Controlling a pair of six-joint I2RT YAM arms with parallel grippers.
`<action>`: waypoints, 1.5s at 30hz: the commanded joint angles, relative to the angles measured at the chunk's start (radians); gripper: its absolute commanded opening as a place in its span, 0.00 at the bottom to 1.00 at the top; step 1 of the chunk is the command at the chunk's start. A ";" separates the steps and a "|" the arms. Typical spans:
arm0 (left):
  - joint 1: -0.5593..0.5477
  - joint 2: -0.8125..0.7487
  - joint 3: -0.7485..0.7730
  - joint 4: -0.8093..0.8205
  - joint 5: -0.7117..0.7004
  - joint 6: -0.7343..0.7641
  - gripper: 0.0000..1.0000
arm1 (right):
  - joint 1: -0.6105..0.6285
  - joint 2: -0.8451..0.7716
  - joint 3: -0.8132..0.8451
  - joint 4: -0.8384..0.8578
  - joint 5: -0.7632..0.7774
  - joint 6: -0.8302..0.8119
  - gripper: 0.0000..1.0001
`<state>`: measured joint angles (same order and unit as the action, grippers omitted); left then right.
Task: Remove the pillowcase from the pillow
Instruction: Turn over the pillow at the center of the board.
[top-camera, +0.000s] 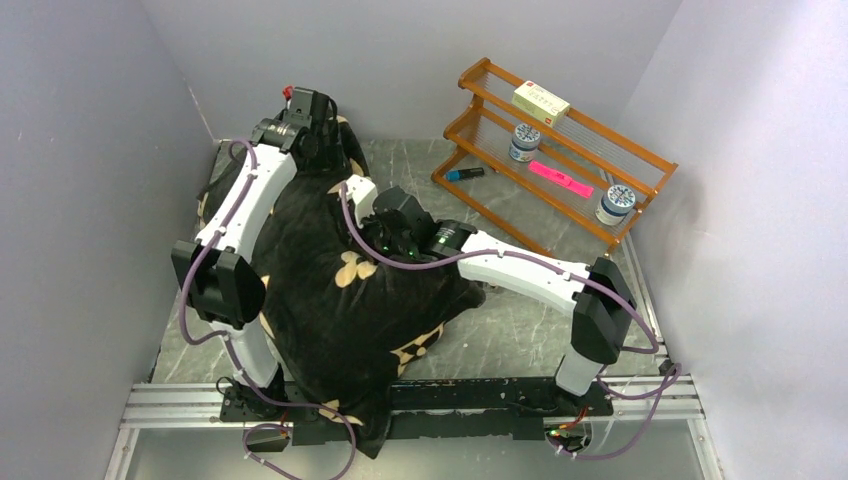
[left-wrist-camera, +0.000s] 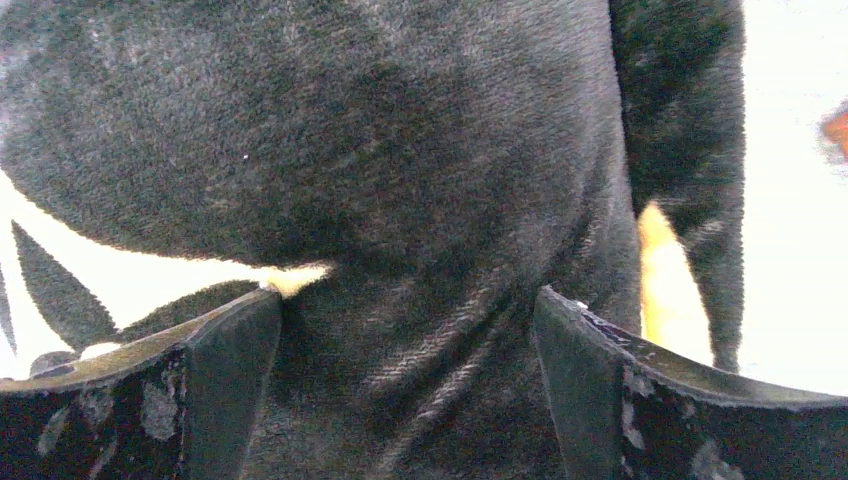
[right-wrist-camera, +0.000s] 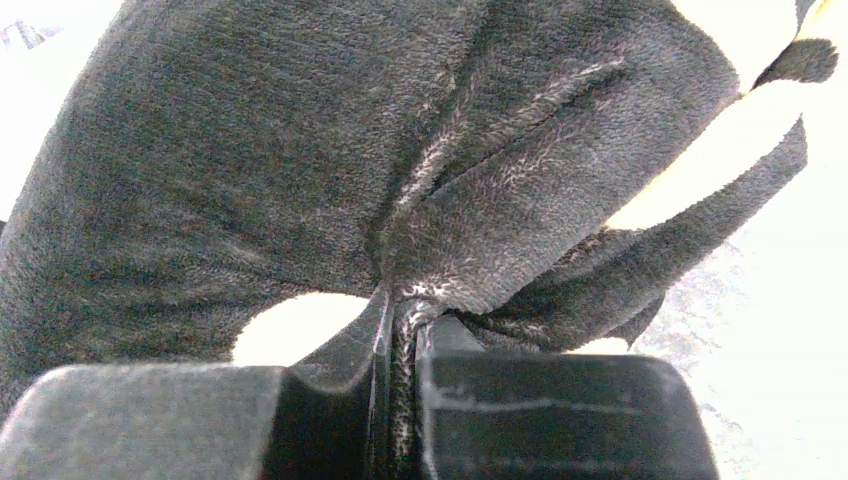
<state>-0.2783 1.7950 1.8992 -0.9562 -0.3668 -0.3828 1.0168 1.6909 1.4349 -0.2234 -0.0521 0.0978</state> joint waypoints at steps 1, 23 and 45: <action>0.003 0.054 -0.039 0.030 -0.023 0.014 1.00 | 0.106 0.033 0.007 0.008 -0.145 0.011 0.00; 0.108 -0.081 0.105 0.282 0.578 -0.013 0.05 | 0.029 -0.108 0.014 -0.001 0.050 -0.103 0.00; 0.177 -0.087 0.056 0.847 1.000 -0.362 0.05 | -0.274 -0.263 0.275 -0.108 0.068 -0.246 0.00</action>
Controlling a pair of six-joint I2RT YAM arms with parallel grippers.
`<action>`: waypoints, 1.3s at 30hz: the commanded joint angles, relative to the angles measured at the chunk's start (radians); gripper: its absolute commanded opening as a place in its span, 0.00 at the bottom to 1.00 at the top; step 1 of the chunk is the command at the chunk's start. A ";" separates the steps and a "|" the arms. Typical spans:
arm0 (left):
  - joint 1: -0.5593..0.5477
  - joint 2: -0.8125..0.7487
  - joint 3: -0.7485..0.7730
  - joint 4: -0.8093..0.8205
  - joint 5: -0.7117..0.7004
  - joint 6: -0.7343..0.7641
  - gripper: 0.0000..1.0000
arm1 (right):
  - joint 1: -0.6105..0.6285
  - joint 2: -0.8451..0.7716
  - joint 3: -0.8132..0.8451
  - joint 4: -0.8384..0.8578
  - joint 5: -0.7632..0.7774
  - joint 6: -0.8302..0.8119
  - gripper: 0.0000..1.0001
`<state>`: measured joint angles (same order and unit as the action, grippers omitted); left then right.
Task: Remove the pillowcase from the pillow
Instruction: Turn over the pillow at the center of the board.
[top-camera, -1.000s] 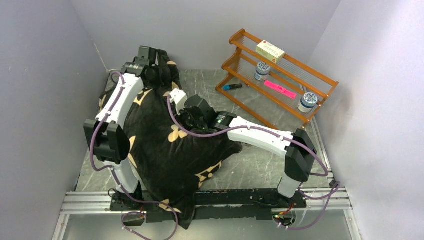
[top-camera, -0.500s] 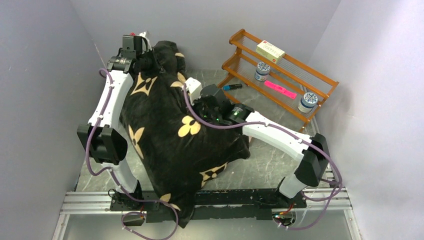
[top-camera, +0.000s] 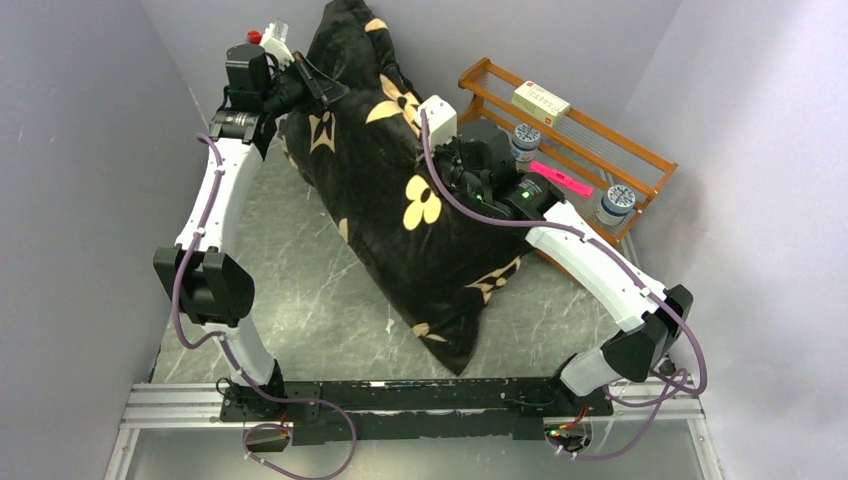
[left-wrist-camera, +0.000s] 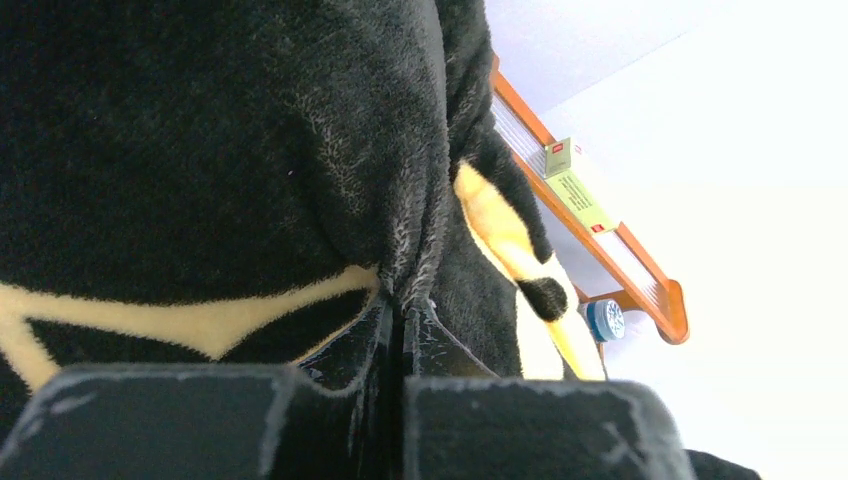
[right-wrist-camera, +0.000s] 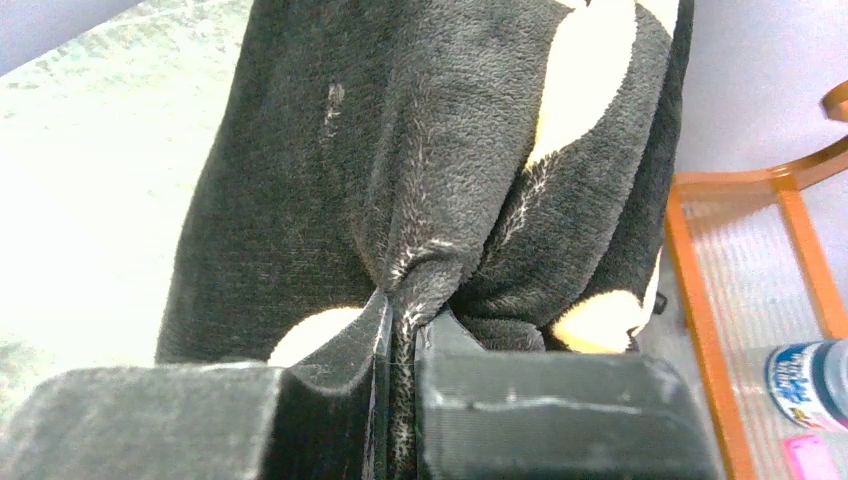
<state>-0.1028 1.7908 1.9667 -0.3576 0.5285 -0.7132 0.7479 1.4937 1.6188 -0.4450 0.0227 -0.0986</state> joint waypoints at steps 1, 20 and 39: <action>0.002 -0.092 -0.039 0.243 0.095 -0.013 0.05 | -0.005 -0.071 0.084 0.118 -0.016 -0.049 0.00; 0.035 -0.445 -0.681 0.156 -0.224 0.246 0.05 | 0.115 -0.026 0.020 0.030 -0.274 0.038 0.00; 0.036 -0.852 -1.073 -0.007 -0.569 0.312 0.05 | 0.281 -0.114 0.057 -0.027 -0.436 0.167 0.91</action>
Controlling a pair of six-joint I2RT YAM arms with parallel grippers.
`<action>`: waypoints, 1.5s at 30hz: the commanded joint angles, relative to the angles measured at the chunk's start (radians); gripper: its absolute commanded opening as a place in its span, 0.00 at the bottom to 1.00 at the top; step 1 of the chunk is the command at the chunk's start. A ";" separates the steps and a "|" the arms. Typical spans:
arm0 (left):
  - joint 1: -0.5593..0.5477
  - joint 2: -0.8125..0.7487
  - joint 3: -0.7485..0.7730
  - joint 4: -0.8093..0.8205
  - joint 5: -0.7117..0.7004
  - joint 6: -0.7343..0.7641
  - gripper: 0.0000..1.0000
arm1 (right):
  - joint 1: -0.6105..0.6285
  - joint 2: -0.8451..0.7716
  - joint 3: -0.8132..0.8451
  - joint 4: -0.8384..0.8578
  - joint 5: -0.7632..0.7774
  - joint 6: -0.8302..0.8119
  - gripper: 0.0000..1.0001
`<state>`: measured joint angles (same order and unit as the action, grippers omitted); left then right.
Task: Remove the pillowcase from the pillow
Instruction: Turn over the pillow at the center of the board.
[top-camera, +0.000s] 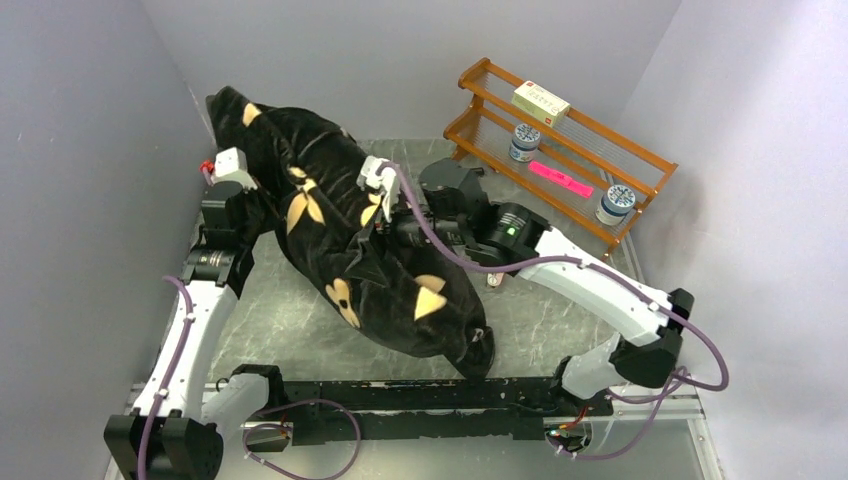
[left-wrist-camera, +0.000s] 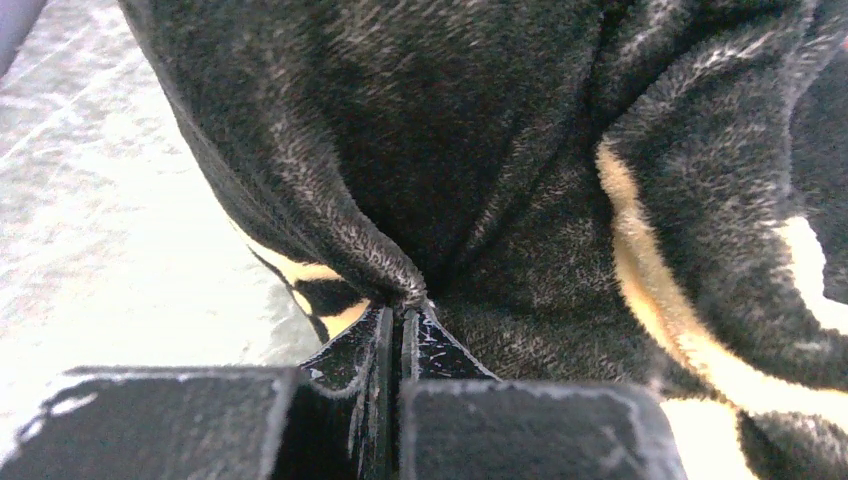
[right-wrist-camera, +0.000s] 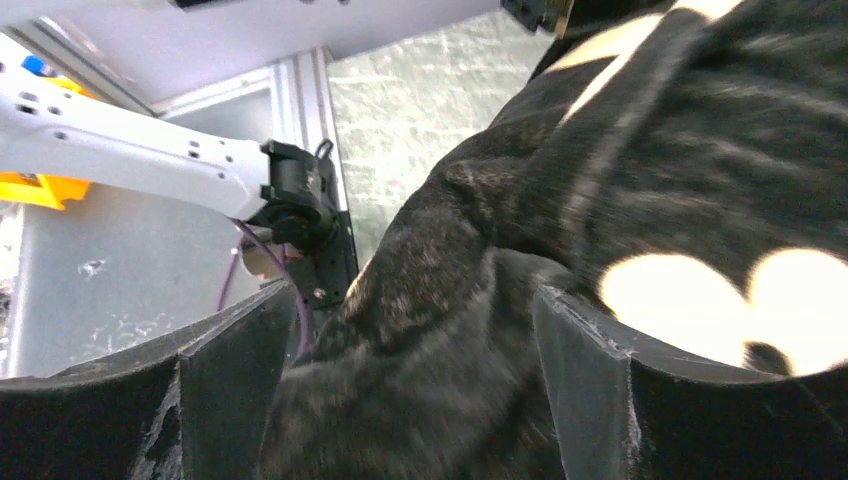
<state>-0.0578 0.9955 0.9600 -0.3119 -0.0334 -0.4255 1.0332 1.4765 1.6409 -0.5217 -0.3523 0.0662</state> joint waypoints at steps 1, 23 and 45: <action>-0.009 -0.066 -0.077 -0.056 -0.011 0.023 0.05 | -0.014 -0.120 0.018 0.057 -0.033 -0.001 0.96; -0.013 -0.121 -0.196 -0.021 0.015 0.086 0.05 | -0.284 0.001 -0.495 0.480 -0.330 0.366 0.97; -0.013 0.020 -0.040 0.112 0.136 -0.054 0.05 | -0.185 0.177 0.071 0.180 -0.044 -0.173 0.00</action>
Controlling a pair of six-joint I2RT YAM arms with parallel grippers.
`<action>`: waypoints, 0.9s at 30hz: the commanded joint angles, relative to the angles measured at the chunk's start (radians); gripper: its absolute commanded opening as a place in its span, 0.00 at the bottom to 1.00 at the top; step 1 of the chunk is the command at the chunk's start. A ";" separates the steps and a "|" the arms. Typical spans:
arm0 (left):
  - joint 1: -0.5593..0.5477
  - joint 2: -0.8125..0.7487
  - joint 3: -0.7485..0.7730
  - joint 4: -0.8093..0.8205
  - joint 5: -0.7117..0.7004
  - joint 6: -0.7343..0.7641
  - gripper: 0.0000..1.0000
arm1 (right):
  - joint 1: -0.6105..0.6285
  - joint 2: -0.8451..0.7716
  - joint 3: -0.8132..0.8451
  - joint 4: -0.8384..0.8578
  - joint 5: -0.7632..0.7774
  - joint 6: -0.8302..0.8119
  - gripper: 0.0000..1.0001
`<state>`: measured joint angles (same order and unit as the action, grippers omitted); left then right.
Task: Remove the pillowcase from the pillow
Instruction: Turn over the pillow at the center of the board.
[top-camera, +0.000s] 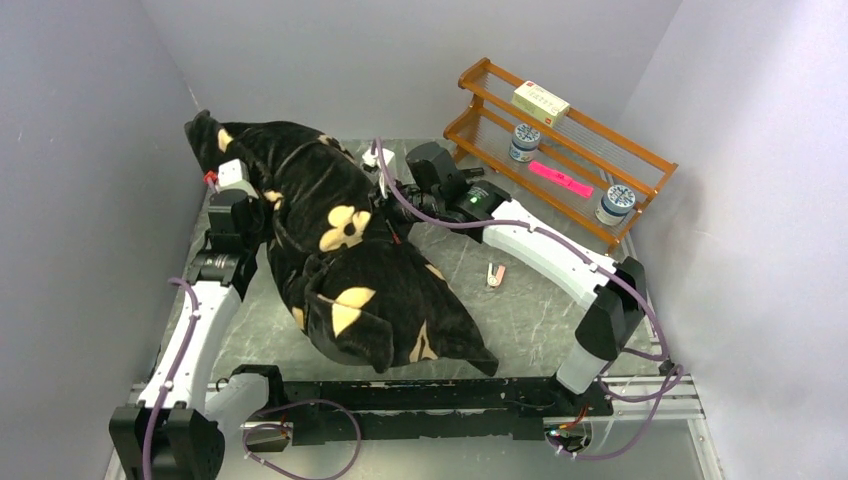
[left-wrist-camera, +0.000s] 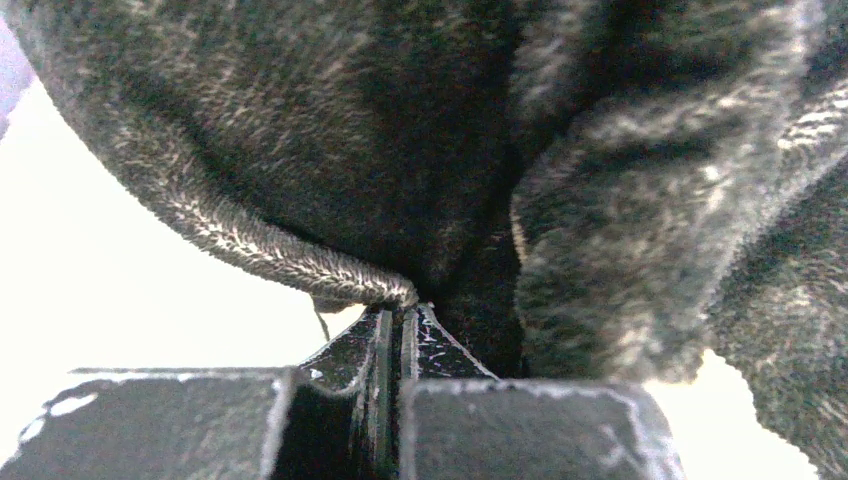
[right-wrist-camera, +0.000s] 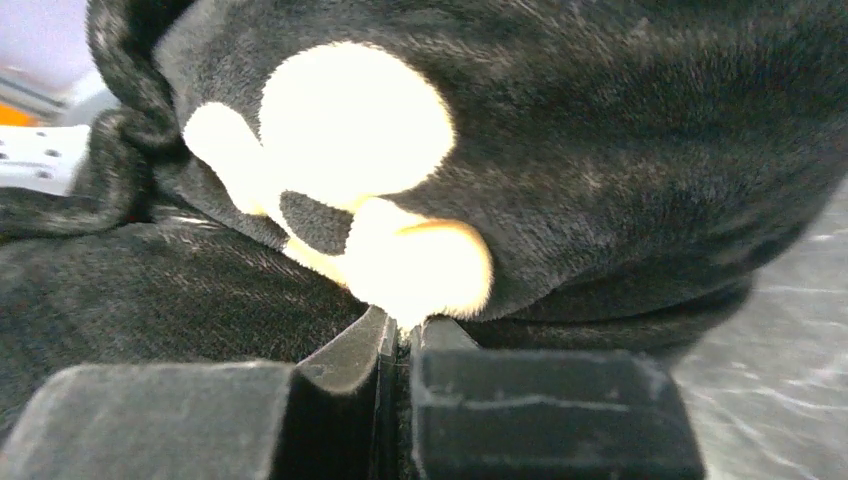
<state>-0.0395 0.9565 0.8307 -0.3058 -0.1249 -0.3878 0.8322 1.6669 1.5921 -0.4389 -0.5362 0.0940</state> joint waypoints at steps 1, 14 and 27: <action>-0.031 0.080 0.106 0.126 0.246 -0.111 0.05 | 0.016 -0.007 0.143 0.094 0.166 -0.228 0.00; -0.128 0.295 0.331 0.312 0.339 -0.229 0.05 | 0.003 0.125 0.545 0.001 0.340 -0.498 0.00; -0.171 0.127 0.040 0.199 0.155 -0.191 0.09 | 0.025 -0.013 0.099 0.205 0.141 -0.361 0.00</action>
<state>-0.1440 1.1614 0.9222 -0.0425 -0.0555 -0.5655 0.8127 1.7107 1.7473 -0.6197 -0.2485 -0.3248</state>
